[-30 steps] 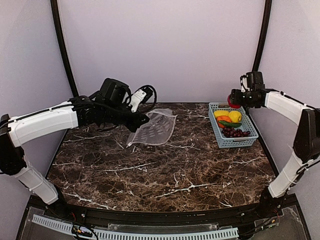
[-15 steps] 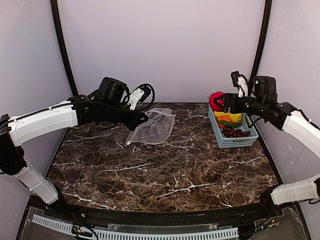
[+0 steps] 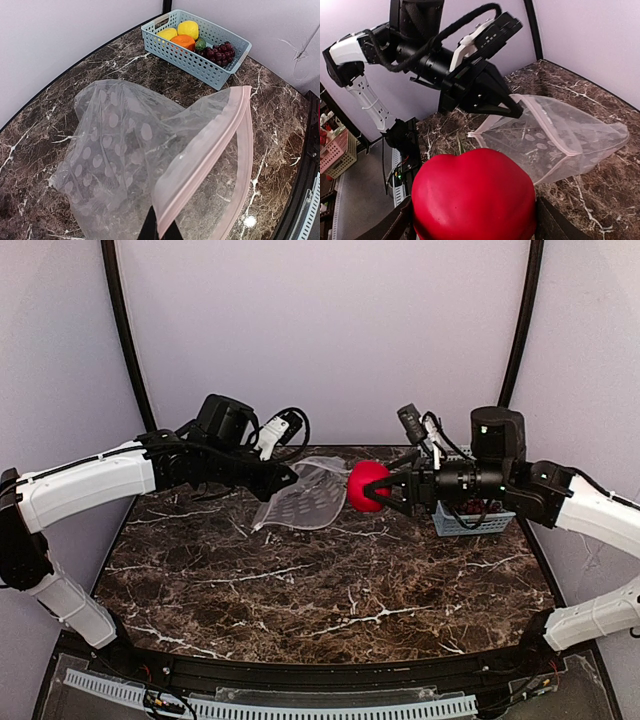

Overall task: Place the food in the zip-top bag and seal the zipper
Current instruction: Place the fake fruit in the zipper food storage bag.

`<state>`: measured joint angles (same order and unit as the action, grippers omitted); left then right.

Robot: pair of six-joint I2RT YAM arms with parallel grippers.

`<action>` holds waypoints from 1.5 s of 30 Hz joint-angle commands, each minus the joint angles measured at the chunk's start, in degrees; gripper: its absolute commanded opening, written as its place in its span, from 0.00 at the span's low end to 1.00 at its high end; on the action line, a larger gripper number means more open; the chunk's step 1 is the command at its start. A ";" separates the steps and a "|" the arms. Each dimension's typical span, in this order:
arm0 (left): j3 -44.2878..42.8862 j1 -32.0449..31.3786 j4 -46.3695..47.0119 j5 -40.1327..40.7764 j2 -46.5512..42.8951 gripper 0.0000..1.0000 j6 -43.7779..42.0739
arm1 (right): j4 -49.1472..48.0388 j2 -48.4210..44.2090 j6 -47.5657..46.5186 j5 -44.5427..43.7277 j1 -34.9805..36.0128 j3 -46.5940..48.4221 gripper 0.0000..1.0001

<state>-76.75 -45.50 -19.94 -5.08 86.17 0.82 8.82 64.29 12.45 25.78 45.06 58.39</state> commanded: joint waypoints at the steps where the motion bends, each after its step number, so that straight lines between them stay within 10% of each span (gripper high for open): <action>1: -0.33 0.34 -0.49 -0.93 -1.01 0.01 0.67 | -3.83 4.22 -0.80 -1.60 5.35 2.11 0.65; 27: -0.52 0.32 -0.67 -1.42 -1.05 0.01 0.60 | 8.35 30.91 1.15 -48.33 16.56 21.87 0.64; 45: -0.67 0.34 -0.75 -2.30 -0.77 0.01 0.76 | 10.66 34.65 4.37 -54.08 16.62 25.02 0.84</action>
<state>-76.75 -45.47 -19.97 -6.63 86.17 0.91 18.90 97.93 15.75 -26.28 61.25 81.91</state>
